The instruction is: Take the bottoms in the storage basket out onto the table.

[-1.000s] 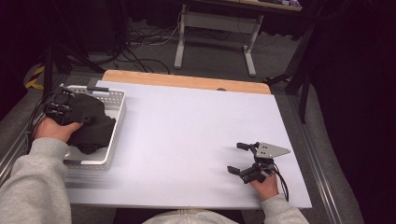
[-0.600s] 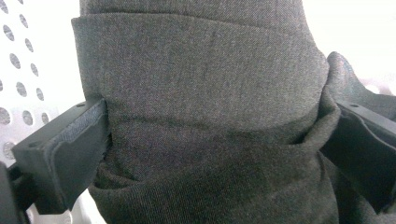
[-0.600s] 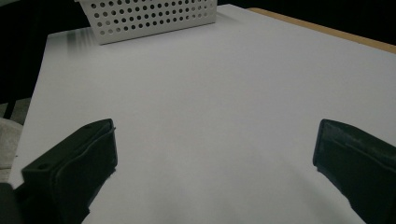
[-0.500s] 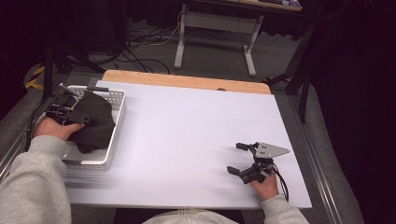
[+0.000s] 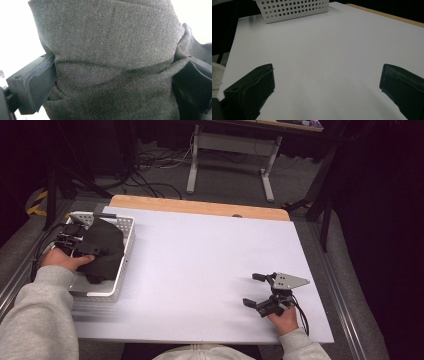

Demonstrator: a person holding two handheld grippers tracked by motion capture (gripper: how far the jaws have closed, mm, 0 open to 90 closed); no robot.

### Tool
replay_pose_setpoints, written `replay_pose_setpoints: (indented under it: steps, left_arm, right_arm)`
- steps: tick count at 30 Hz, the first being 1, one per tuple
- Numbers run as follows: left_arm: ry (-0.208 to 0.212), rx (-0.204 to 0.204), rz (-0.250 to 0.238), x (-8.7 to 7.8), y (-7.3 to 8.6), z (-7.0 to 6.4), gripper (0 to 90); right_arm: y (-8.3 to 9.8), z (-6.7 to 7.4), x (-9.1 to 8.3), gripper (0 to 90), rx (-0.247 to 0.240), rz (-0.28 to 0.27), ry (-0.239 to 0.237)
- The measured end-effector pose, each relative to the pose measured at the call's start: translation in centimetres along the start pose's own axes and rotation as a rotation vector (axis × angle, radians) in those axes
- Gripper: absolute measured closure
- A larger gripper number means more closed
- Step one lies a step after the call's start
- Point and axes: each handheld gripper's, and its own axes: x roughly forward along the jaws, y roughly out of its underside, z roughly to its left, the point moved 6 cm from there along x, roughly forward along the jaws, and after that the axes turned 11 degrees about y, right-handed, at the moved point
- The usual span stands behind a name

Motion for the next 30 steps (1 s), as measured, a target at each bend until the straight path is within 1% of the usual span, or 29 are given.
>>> replay_pose_setpoints:
  steps: [2, 3, 4, 7, 8, 9, 11, 12, 13, 14, 15, 16, 18, 19, 20, 21, 22, 23, 26, 27, 29, 30]
  left_arm:
    - [-0.006, 0.012, 0.009, -0.1, 0.1, -0.1, 1.7]
    - [-0.013, 0.016, 0.019, -0.1, 0.1, -0.3, 4.2]
    - [-0.013, 0.016, 0.019, -0.1, 0.1, -0.3, 5.3]
    - [-0.026, 0.039, 0.02, -0.1, 0.1, -0.7, 9.9]
    - [-0.026, 0.039, 0.02, -0.1, 0.1, -0.7, 11.3]
    - [-0.028, 0.042, 0.012, -0.1, 0.1, -0.8, 11.3]
    - [-0.029, 0.052, 0.007, -0.1, 0.2, -1.0, 15.0]
    - [-0.03, 0.056, 0.004, -0.2, 0.2, -1.1, 17.6]
    - [-0.026, 0.059, 0.007, -0.6, 0.3, -1.2, 25.4]
    - [-0.026, 0.059, 0.007, -0.6, 0.3, -1.2, 30.9]
    - [-0.02, 0.059, 0.001, -0.8, 0.3, -1.3, 30.9]
    - [-0.019, 0.073, -0.012, -1.2, 0.4, -1.3, 41.8]
    - [-0.026, 0.079, -0.015, -1.4, 0.4, -1.4, 46.7]
    - [-0.026, 0.079, -0.015, -1.4, 0.4, -1.4, 48.0]
    - [-0.044, 0.093, -0.011, -1.5, 0.4, -1.6, 49.0]
    - [-0.05, 0.093, -0.017, -1.5, 0.4, -1.7, 49.8]
    - [-0.057, 0.103, -0.017, -1.5, 0.3, -1.8, 50.8]
    - [-0.057, 0.103, -0.017, -1.5, 0.3, -1.8, 51.4]
    - [-0.075, 0.13, -0.023, -1.6, 0.3, -2.0, 52.4]
    - [-0.081, 0.14, -0.033, -1.7, 0.3, -2.2, 52.9]
    - [-0.081, 0.14, -0.036, -1.8, 0.3, -2.2, 53.2]
    - [-0.085, 0.148, -0.044, -1.9, 0.3, -2.2, 53.3]
  right_arm:
    - [0.0, 0.0, 0.0, 0.6, 0.0, 0.001, 0.001]
    - [0.0, 0.0, 0.0, 0.6, 0.0, 0.002, 0.001]
    - [0.0, 0.0, 0.0, 0.6, 0.0, 0.002, 0.001]
    - [0.0, 0.0, 0.0, 0.6, 0.0, 0.002, -0.001]
    - [0.0, 0.0, 0.0, 0.6, 0.0, 0.002, -0.001]
    - [0.0, 0.0, 0.0, 0.6, 0.001, 0.002, -0.001]
    - [0.0, 0.0, 0.0, 0.6, 0.0, 0.002, -0.003]
    - [0.0, 0.0, 0.1, 0.7, 0.0, 0.004, 0.0]
    - [0.0, 0.0, 0.1, 0.7, 0.0, 0.005, 0.0]
    - [0.0, 0.0, 0.1, 0.7, 0.0, 0.005, 0.0]
    - [0.0, 0.0, 0.1, 0.6, -0.001, 0.004, 0.001]
    - [0.0, 0.0, 0.0, 0.7, 0.0, 0.003, 0.002]
    - [0.0, 0.0, 0.1, 0.7, 0.0, 0.004, 0.002]
    - [0.0, 0.0, 0.1, 0.7, 0.0, 0.004, 0.002]
    - [0.0, 0.0, 0.1, 0.7, 0.0, 0.005, 0.003]
    - [0.0, 0.0, 0.1, 0.7, 0.0, 0.005, 0.003]
    - [0.0, 0.0, 0.1, 0.7, 0.001, 0.004, 0.004]
    - [0.0, 0.0, 0.1, 0.7, 0.001, 0.004, 0.004]
    - [0.0, -0.1, 0.0, 0.7, 0.002, 0.004, 0.006]
    - [0.0, -0.1, 0.0, 0.7, 0.003, 0.005, 0.006]
    - [0.0, -0.1, 0.1, 0.7, 0.002, 0.005, 0.007]
    - [0.0, -0.1, 0.1, 0.7, 0.003, 0.005, 0.006]
